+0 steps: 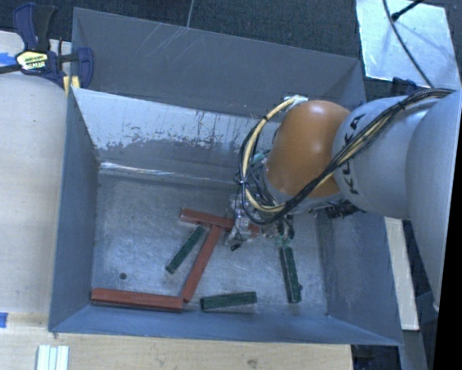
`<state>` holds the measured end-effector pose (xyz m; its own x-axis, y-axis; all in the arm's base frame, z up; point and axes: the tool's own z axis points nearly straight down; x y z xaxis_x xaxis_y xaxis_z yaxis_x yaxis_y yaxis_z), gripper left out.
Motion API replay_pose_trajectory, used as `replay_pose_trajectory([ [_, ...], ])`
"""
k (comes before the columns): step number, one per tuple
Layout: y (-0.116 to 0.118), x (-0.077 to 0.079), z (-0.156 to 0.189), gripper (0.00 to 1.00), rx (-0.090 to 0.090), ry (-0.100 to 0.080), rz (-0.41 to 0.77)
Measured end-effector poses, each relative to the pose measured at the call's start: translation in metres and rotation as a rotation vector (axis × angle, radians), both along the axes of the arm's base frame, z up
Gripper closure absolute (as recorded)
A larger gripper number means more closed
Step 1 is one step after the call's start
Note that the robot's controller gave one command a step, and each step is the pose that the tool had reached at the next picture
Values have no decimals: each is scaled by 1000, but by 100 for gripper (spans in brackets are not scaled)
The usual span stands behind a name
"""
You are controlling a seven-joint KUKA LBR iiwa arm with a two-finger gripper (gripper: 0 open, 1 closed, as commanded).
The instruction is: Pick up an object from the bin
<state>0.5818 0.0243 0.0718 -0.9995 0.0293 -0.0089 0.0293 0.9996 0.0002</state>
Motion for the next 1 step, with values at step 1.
replay_pose_trajectory([
  [1, -9, 4, 167, 100, 1, -4, -24],
])
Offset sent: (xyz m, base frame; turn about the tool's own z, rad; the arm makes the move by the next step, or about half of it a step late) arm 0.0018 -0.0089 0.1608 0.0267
